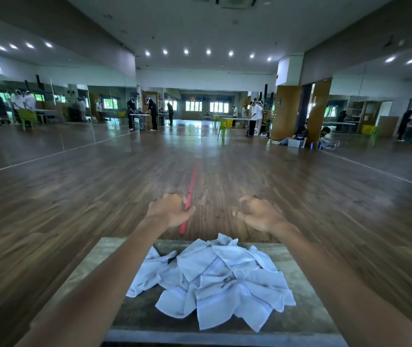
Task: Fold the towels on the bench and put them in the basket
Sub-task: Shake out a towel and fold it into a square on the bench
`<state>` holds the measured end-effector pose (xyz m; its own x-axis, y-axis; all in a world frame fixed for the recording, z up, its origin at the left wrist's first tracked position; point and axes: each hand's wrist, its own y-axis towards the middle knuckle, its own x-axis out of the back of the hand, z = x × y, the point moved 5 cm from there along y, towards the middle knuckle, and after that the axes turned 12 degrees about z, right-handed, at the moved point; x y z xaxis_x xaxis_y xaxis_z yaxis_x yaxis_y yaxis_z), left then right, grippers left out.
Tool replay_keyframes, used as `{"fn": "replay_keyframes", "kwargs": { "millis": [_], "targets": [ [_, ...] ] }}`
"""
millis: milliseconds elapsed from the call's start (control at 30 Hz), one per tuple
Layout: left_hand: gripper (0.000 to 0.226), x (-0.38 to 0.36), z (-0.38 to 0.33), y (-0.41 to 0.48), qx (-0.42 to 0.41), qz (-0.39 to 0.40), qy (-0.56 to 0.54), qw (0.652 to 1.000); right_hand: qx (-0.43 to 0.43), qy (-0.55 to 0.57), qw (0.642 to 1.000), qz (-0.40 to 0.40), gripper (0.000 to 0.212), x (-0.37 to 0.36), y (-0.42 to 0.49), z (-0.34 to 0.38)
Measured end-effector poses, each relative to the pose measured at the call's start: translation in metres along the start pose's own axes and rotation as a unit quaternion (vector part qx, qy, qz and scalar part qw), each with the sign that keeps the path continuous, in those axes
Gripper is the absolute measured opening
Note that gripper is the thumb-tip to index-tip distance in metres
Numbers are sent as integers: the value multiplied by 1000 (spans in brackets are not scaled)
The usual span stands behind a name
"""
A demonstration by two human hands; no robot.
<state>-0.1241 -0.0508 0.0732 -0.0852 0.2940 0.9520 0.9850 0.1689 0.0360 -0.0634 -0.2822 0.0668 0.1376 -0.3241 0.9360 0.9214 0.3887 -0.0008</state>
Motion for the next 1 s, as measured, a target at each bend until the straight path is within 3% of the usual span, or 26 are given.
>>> {"fn": "replay_keyframes", "kwargs": {
  "millis": [300,600,767,900,1000],
  "targets": [
    [33,-91,5,-50,-13,51,-28,998,22,-4,999,38,43,-69,-57,-28],
    [37,-215,29,-25,-18,158,-19,987,-4,-26,994,104,37,-166,-31,-88],
    [28,-272,27,-5,-67,182,-9,981,17,-92,984,150,31,-217,-8,-114],
    [35,-310,12,1,-92,187,-10,978,56,-176,972,143,43,-249,3,-119],
    [50,-333,2,8,-84,179,-4,980,72,-177,977,92,39,-260,11,-119]
  ]
}}
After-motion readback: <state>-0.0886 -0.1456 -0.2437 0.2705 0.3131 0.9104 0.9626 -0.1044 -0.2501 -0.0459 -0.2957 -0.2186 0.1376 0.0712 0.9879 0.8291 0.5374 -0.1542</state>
